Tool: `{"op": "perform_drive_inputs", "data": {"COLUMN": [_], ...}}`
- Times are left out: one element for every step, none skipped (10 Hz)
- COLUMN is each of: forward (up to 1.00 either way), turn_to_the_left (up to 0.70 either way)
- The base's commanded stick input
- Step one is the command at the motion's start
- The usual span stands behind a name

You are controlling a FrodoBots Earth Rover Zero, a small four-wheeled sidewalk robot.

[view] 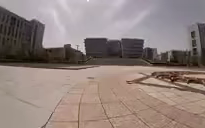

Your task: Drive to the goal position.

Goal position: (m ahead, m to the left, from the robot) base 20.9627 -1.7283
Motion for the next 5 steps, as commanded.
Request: {"op": "perform_drive_inputs", "data": {"forward": [1.00, 1.00, 1.00, 1.00, 1.00], "turn_to_the_left": [0.00, 0.00, 0.00, -0.15, -0.34]}}
